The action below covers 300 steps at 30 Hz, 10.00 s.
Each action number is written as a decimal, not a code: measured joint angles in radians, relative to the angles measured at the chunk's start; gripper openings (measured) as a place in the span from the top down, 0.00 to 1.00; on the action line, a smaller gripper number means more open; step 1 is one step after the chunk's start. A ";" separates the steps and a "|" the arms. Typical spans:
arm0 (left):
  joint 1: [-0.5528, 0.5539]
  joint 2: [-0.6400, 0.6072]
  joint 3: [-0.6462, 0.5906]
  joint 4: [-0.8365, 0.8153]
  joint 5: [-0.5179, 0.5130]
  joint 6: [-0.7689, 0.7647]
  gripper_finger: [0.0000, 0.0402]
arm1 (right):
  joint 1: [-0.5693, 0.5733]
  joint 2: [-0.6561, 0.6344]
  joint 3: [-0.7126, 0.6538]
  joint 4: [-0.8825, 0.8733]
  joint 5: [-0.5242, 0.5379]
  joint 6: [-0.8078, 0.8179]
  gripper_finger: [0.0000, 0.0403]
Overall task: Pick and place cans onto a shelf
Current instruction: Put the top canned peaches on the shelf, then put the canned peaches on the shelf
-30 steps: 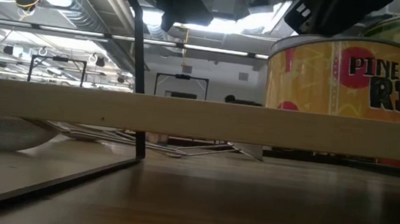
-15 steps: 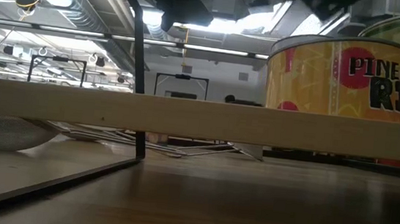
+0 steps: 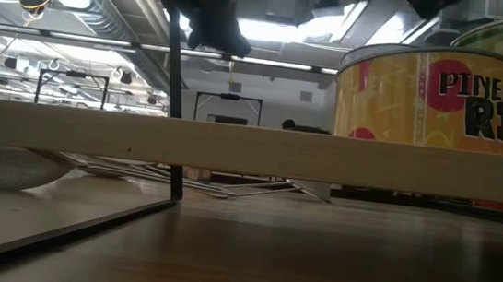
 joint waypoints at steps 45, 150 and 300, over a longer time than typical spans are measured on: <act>0.134 0.308 0.002 -0.129 -0.203 -0.001 0.67 | -0.264 -0.155 -0.289 0.145 -0.187 0.023 0.78; -0.930 0.421 0.303 -0.163 -0.310 -0.359 1.00 | -0.264 -0.154 -0.288 0.144 -0.187 0.072 0.78; -1.252 0.050 0.116 -1.177 0.069 -1.104 0.77 | -0.263 -0.154 -0.289 0.143 -0.232 0.071 0.78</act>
